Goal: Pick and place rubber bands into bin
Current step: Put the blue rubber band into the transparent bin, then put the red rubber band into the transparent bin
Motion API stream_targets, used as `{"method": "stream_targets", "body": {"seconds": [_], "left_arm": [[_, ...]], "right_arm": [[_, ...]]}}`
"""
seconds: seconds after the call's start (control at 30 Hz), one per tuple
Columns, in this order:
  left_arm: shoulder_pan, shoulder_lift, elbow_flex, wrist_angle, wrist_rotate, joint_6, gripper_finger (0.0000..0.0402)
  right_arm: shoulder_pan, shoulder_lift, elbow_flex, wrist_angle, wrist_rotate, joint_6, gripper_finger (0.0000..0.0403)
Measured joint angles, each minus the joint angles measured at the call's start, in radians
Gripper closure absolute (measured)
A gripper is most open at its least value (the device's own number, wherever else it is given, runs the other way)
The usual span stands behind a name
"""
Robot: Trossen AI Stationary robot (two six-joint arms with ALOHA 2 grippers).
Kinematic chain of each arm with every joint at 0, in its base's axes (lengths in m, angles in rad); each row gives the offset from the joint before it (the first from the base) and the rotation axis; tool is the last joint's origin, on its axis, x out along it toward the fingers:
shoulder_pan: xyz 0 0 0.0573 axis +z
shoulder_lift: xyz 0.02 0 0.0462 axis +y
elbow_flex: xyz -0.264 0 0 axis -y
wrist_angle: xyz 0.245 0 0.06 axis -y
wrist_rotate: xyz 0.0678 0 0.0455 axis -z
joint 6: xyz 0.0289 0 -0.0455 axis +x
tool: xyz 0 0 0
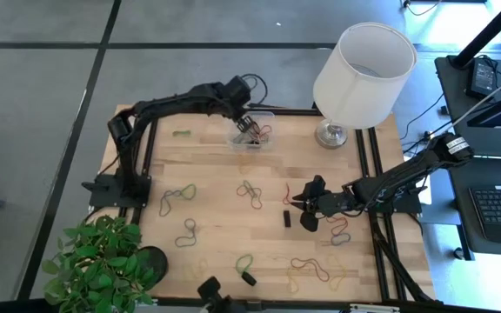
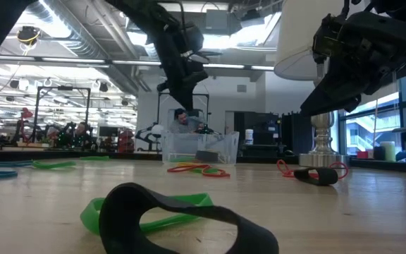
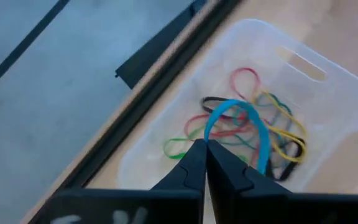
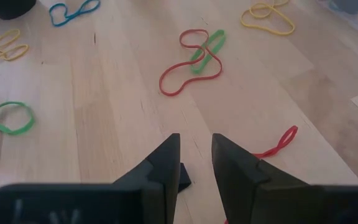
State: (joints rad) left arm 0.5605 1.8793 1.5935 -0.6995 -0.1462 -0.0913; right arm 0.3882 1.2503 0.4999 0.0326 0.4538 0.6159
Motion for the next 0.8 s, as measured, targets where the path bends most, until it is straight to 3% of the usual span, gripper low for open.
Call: {"method": "stream_targets", "body": {"seconds": [0.17,0.53,0.67,0.8], "left_arm": [[0.016,0.0,-0.038,0.001,0.0,-0.019,0.0382],[0.011,0.002,-0.095,0.035,0.008,0.009,0.0302],[0.011,0.002,-0.095,0.015,0.009,0.032,0.0295],[-0.003,-0.011,-0.096,-0.112,0.006,0.009,0.0307]], "right_arm": [[0.0,0.0,0.0,0.0,0.0,-0.022,0.0307],[0.0,0.0,0.0,0.0,0.0,-0.026,0.0307],[0.0,0.0,0.0,0.0,0.0,-0.026,0.0307],[0.0,0.0,0.0,0.0,0.0,-0.024,0.0307]]}}
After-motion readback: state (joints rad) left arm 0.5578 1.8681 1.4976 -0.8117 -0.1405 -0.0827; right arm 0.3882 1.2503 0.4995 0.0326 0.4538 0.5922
